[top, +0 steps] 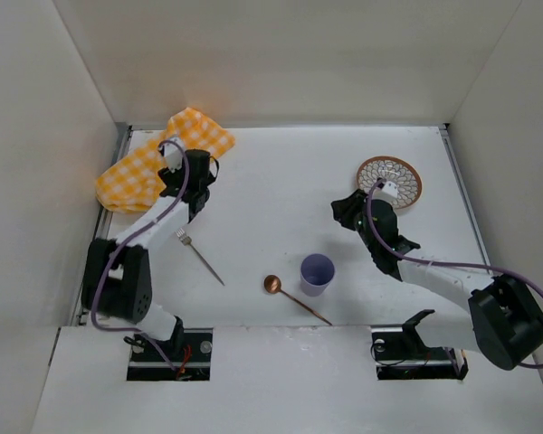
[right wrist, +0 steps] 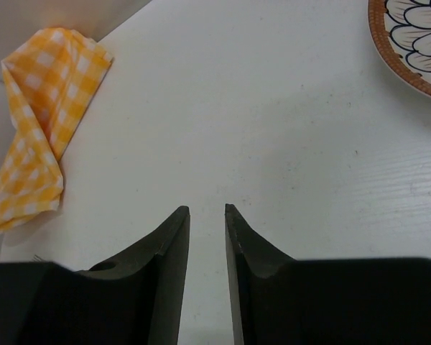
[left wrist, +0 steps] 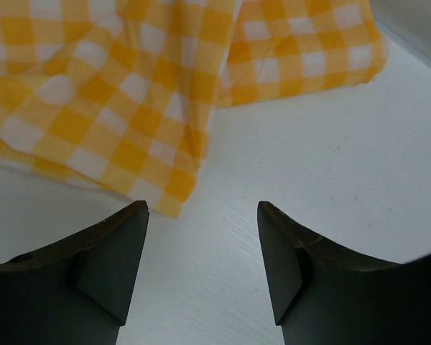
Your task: Set the dinner table for one person
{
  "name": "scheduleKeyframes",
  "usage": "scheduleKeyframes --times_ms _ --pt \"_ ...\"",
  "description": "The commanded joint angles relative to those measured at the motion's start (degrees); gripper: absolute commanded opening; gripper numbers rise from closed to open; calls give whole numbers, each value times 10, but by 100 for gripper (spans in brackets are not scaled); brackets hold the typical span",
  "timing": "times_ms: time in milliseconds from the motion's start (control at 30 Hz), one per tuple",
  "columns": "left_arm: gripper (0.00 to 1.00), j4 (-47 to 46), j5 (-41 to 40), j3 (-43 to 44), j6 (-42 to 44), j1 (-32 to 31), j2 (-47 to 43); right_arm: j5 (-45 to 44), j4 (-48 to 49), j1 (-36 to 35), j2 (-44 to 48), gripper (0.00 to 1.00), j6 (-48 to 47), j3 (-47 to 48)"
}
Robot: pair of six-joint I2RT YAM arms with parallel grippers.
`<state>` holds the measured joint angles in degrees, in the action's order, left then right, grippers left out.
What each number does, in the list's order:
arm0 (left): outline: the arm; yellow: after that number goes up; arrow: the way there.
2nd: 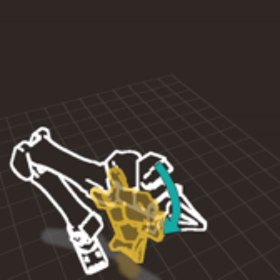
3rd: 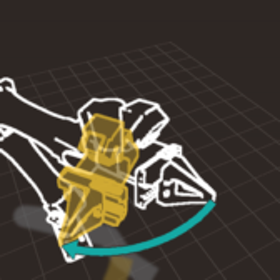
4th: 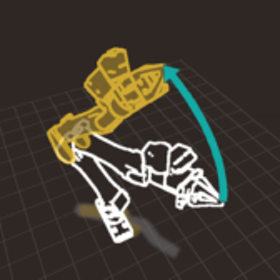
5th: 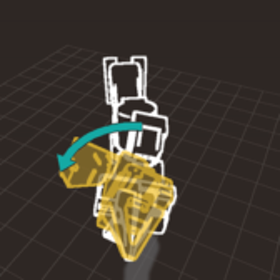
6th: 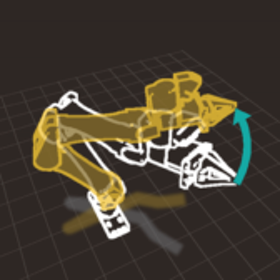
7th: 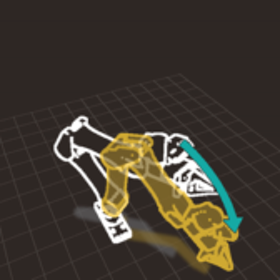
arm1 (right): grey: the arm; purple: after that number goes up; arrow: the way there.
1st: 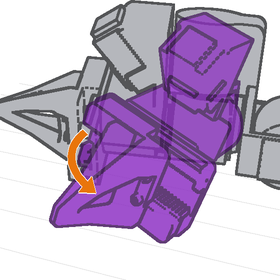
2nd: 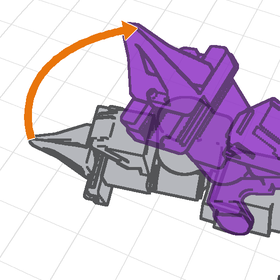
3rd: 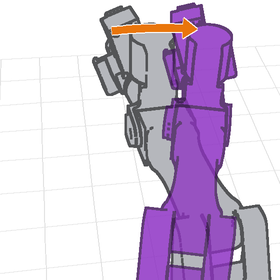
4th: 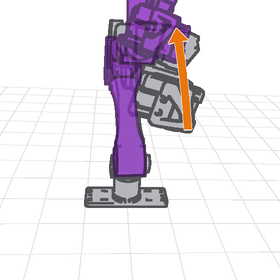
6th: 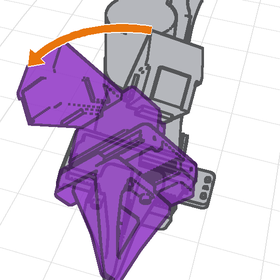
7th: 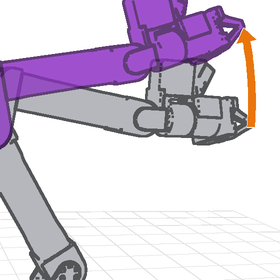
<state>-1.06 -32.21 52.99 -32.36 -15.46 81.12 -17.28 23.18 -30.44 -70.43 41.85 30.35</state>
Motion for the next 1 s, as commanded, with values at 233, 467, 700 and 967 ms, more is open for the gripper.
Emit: scheduleKeyframes --times_ms 233,467,700,967 --pt "56 -11 -15 333 182 4 343 16 23 -3 -4 58 -11 29" --pt "53 -6 54 456 257 6 465 26 25 -13 -9 64 -15 35" --pt "58 8 23 518 314 13 528 29 26 -16 -9 67 -18 37" --pt "52 1 -1 549 382 12 577 30 25 -16 -3 68 -17 32"
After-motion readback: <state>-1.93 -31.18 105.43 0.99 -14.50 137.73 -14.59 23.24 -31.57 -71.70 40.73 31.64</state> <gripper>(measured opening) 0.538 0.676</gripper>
